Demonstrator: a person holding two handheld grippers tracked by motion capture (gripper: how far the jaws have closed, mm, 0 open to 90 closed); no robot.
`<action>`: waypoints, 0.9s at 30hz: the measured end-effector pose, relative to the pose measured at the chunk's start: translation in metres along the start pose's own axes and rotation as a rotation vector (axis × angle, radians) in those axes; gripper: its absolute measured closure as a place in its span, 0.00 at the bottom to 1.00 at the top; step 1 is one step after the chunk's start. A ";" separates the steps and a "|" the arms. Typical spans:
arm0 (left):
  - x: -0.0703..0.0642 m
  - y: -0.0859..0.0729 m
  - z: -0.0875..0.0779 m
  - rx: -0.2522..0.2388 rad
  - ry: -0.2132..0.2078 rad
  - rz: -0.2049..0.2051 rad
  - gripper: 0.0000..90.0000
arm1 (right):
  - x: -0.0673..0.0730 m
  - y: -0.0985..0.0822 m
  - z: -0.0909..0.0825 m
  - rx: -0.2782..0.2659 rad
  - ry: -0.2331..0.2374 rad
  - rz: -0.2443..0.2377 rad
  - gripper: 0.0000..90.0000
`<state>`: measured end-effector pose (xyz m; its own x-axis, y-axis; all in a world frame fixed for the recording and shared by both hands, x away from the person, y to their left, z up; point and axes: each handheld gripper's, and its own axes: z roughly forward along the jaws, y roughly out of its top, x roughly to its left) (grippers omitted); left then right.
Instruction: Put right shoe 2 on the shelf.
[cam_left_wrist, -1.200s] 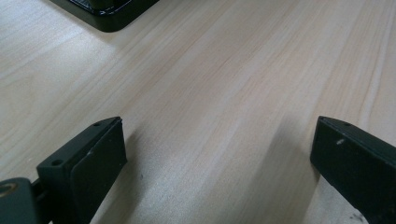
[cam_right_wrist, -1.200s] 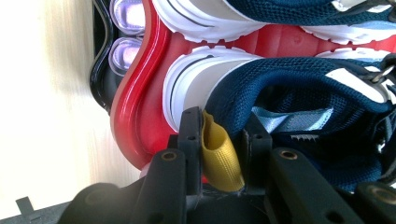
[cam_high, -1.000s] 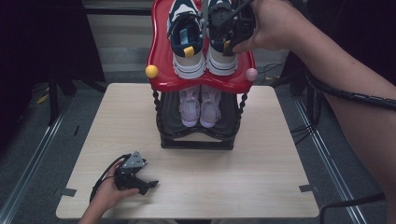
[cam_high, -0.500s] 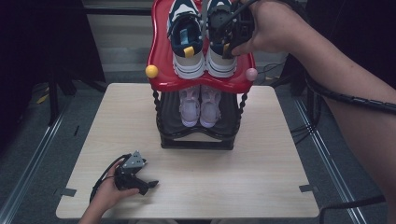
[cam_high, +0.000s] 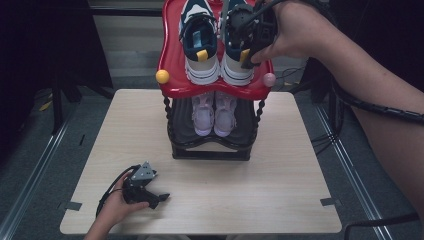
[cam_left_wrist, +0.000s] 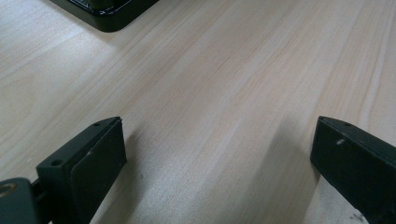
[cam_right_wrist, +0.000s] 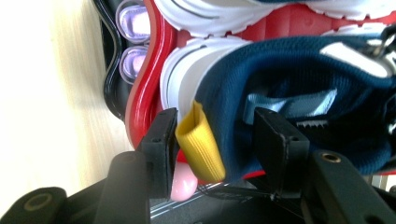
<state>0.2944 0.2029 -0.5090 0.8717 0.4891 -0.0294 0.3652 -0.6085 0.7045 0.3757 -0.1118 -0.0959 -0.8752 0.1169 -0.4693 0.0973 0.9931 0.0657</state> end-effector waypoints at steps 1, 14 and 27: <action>0.000 0.000 0.000 0.000 0.000 0.000 0.03 | -0.001 -0.001 0.000 0.000 0.002 -0.004 0.52; 0.000 0.000 0.000 0.002 -0.001 0.001 0.03 | -0.001 -0.016 -0.007 -0.078 0.058 0.109 0.32; 0.000 0.000 0.000 0.001 0.000 0.002 0.03 | 0.012 -0.047 -0.017 -0.111 0.102 0.164 0.20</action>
<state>0.2945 0.2029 -0.5090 0.8726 0.4876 -0.0280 0.3636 -0.6103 0.7038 0.3526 -0.1576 -0.0897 -0.8960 0.2689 -0.3533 0.1942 0.9530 0.2326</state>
